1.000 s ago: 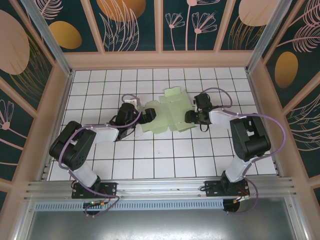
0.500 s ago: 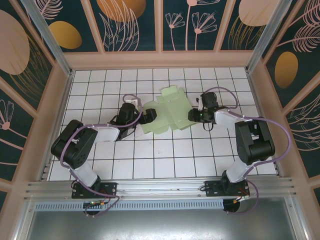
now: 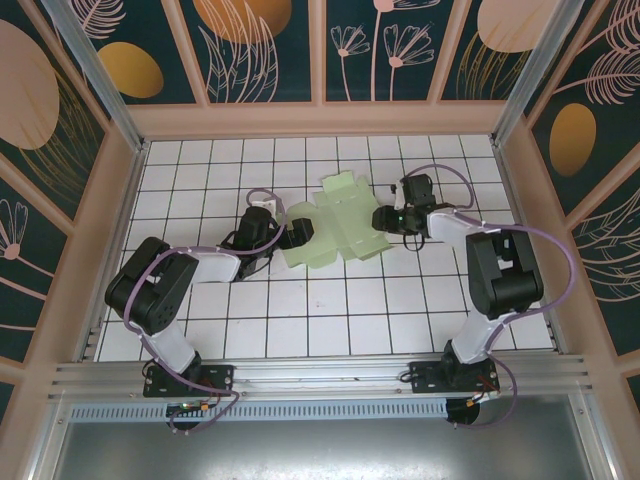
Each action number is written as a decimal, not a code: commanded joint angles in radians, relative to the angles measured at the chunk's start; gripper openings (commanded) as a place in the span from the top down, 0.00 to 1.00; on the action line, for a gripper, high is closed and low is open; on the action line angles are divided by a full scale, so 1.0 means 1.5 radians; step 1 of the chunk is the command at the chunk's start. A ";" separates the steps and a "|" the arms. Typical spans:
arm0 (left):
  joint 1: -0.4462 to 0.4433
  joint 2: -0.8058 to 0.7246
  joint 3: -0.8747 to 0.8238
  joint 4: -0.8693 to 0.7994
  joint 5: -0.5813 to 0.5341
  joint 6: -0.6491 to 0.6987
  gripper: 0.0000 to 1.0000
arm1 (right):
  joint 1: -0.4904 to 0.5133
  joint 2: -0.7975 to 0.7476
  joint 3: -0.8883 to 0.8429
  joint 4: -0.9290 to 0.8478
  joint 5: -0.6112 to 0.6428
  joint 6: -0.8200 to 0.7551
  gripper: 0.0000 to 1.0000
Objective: Fold the paper box
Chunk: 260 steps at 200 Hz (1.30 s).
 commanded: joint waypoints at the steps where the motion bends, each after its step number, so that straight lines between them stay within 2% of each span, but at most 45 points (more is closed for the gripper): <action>1: 0.001 0.002 -0.001 0.016 0.002 0.004 0.01 | -0.005 0.016 0.016 -0.017 -0.007 -0.015 0.61; 23: 0.001 0.007 -0.003 0.022 0.008 0.003 0.01 | -0.006 0.030 0.023 -0.029 -0.015 -0.030 0.69; 75: 0.000 0.006 -0.004 0.019 0.006 0.008 0.01 | -0.006 0.002 0.016 -0.028 -0.028 -0.058 1.00; 116: 0.000 0.008 -0.005 0.023 0.009 0.006 0.01 | 0.003 -0.014 0.009 -0.044 -0.028 -0.123 1.00; 128: 0.001 0.007 -0.005 0.023 0.009 0.006 0.01 | 0.005 -0.014 0.011 -0.049 -0.036 -0.126 0.69; 136: 0.000 0.006 -0.005 0.023 0.009 0.006 0.01 | 0.007 -0.014 0.013 -0.049 -0.039 -0.126 0.64; 141: 0.000 0.005 -0.005 0.023 0.009 0.006 0.01 | 0.008 -0.014 0.013 -0.049 -0.038 -0.127 0.67; 145: 0.001 0.006 -0.004 0.023 0.009 0.007 0.01 | 0.009 -0.014 0.013 -0.048 -0.036 -0.127 0.73; 154: 0.000 0.006 -0.005 0.022 0.009 0.007 0.01 | 0.011 -0.014 0.013 -0.046 -0.022 -0.127 1.00; 186: 0.000 0.004 -0.005 0.019 0.009 0.009 0.01 | 0.024 -0.018 0.017 -0.061 -0.001 -0.177 1.00; 227: 0.000 0.004 -0.005 0.015 0.004 0.016 0.01 | 0.080 -0.057 -0.024 -0.031 0.068 -0.330 1.00; 242: 0.000 0.003 -0.005 0.012 0.000 0.017 0.01 | 0.088 -0.060 -0.021 -0.026 0.092 -0.336 0.92; 248: 0.001 0.002 -0.005 0.012 0.001 0.017 0.01 | 0.083 -0.060 -0.015 -0.026 0.086 -0.326 0.80; 249: 0.001 0.002 -0.005 0.012 0.000 0.018 0.01 | 0.081 -0.061 -0.013 -0.025 0.083 -0.322 0.74; 260: 0.000 0.003 -0.004 0.013 0.002 0.019 0.01 | 0.072 -0.060 -0.004 -0.016 0.074 -0.297 0.54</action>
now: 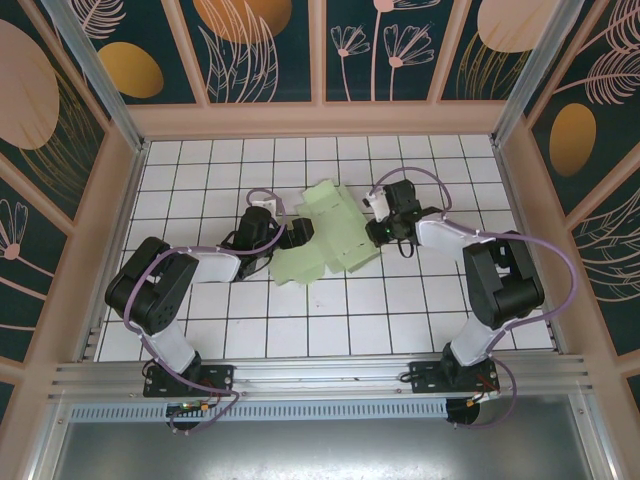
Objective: Fold the paper box
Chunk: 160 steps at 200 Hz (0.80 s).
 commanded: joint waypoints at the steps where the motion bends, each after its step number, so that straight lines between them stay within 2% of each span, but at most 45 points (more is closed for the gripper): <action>1: 0.000 0.002 -0.003 0.008 0.002 0.013 0.01 | -0.015 -0.021 0.010 0.019 0.021 -0.010 0.53; 14: 0.000 0.003 -0.002 0.009 0.003 0.013 0.01 | -0.017 -0.017 0.026 0.029 0.010 0.018 0.39; 20: 0.000 0.005 0.000 0.009 0.004 0.014 0.01 | -0.017 -0.011 0.034 0.036 0.011 0.034 0.37; 33: 0.001 0.006 0.001 0.010 0.004 0.014 0.01 | -0.025 0.005 0.057 0.048 -0.003 0.076 0.37; 52: 0.001 0.006 0.001 0.010 0.002 0.013 0.01 | -0.045 0.043 0.095 0.046 -0.066 0.125 0.36; 86: 0.001 -0.004 -0.007 0.010 -0.005 0.009 0.01 | -0.041 0.087 0.132 0.058 -0.151 0.114 0.36; 111: 0.000 -0.004 -0.013 0.014 -0.008 0.006 0.01 | -0.038 0.131 0.160 0.042 -0.163 0.098 0.35; 132: 0.001 -0.024 -0.017 0.017 -0.007 0.002 0.01 | -0.030 0.164 0.179 0.028 -0.164 0.083 0.39; 160: 0.000 -0.028 -0.016 0.017 -0.006 0.002 0.01 | -0.022 0.191 0.184 0.018 -0.140 0.071 0.54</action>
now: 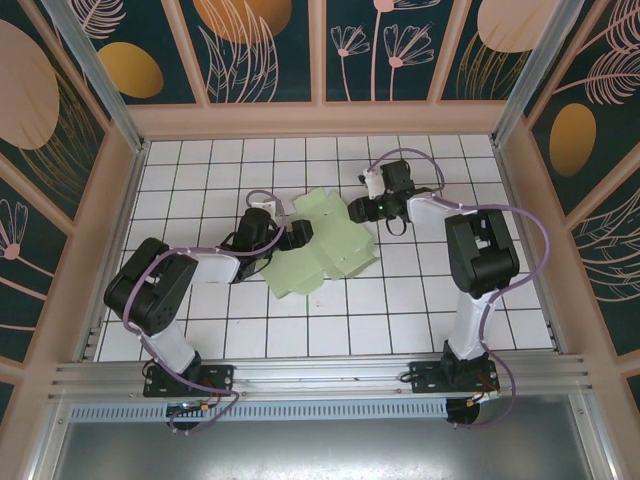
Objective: Fold the paper box
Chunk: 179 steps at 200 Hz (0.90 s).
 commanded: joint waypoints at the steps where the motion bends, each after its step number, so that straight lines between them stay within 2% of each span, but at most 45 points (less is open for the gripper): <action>1: 0.000 -0.022 -0.006 0.017 -0.006 0.000 0.01 | 0.010 0.021 0.025 -0.025 0.000 -0.020 0.54; 20: 0.000 -0.021 -0.003 0.015 -0.005 0.001 0.01 | 0.015 0.024 0.021 -0.030 0.004 -0.029 0.63; 46: 0.000 -0.013 0.004 0.016 0.001 0.001 0.01 | 0.019 0.018 0.012 -0.031 0.009 -0.046 0.86; 52: 0.000 -0.011 0.004 0.017 0.003 0.000 0.01 | 0.021 0.016 0.011 -0.031 0.014 -0.048 0.89; 64: 0.001 -0.010 0.006 0.018 0.003 -0.002 0.01 | 0.023 0.013 0.006 -0.030 0.021 -0.055 0.88; 81: 0.000 -0.010 0.005 0.019 0.004 -0.002 0.01 | 0.024 0.009 0.001 -0.030 0.025 -0.063 0.71; 93: 0.000 -0.012 0.003 0.020 0.002 -0.001 0.01 | 0.024 0.008 0.000 -0.030 0.027 -0.066 0.67; 111: 0.000 -0.013 0.000 0.018 0.001 0.000 0.01 | 0.023 0.011 0.000 -0.031 0.018 -0.068 0.67; 135: 0.001 -0.016 -0.004 0.017 -0.001 0.001 0.01 | 0.022 0.017 -0.001 -0.032 0.014 -0.066 0.76; 179: 0.001 -0.021 -0.005 0.015 -0.003 0.001 0.01 | 0.023 0.024 0.002 -0.037 0.002 -0.064 0.79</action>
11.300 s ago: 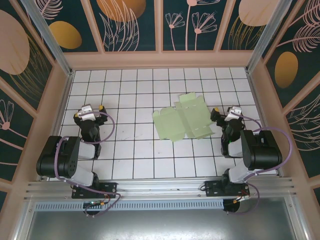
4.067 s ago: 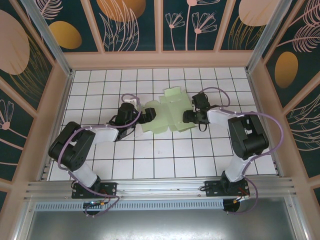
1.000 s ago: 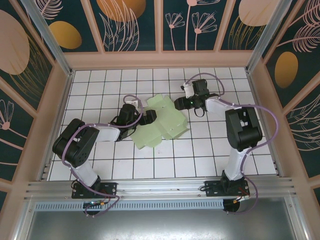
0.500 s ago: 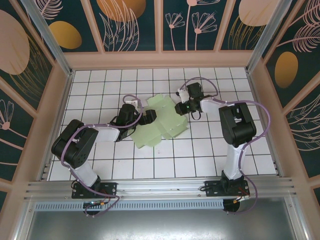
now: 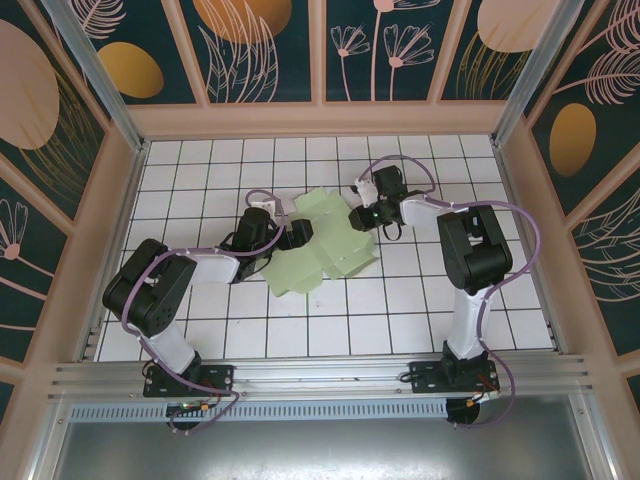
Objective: Fold the paper box
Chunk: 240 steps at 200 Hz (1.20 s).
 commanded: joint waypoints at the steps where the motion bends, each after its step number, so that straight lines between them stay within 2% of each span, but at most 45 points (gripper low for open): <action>1: 0.001 -0.016 -0.005 0.015 -0.003 0.001 0.01 | 0.003 0.001 0.000 -0.012 -0.015 -0.005 0.79; 13: 0.001 -0.016 -0.005 0.015 -0.003 0.001 0.01 | 0.004 -0.001 -0.001 -0.013 -0.015 -0.007 0.85; 29: 0.001 -0.017 -0.004 0.016 -0.002 -0.001 0.01 | 0.005 -0.008 -0.006 -0.010 -0.009 -0.007 1.00; 79: 0.000 -0.025 0.022 0.007 0.001 -0.010 0.01 | 0.040 -0.113 -0.105 0.126 0.129 -0.026 1.00; 93: 0.000 -0.029 0.040 -0.019 -0.028 -0.041 0.01 | 0.046 -0.138 -0.122 0.146 0.171 -0.035 1.00; 102: 0.002 -0.024 0.074 -0.069 -0.048 -0.065 0.01 | 0.051 -0.151 -0.134 0.156 0.191 -0.046 1.00; 123: 0.001 -0.011 0.150 -0.135 -0.034 -0.072 0.01 | 0.065 -0.170 -0.150 0.168 0.219 -0.074 1.00; 152: 0.001 -0.008 0.221 -0.161 -0.020 -0.077 0.01 | 0.094 -0.176 -0.167 0.184 0.291 -0.103 1.00; 162: 0.001 0.000 0.259 -0.192 -0.010 -0.062 0.04 | 0.101 -0.180 -0.173 0.194 0.303 -0.109 1.00; 200: 0.001 0.078 0.458 -0.373 0.070 0.008 0.18 | 0.112 -0.205 -0.202 0.227 0.285 -0.109 1.00; 221: -0.001 0.134 0.553 -0.444 0.115 0.038 0.21 | 0.113 -0.214 -0.212 0.233 0.265 -0.110 1.00; 240: -0.003 0.194 0.660 -0.541 0.135 0.110 0.22 | 0.113 -0.216 -0.215 0.234 0.253 -0.112 1.00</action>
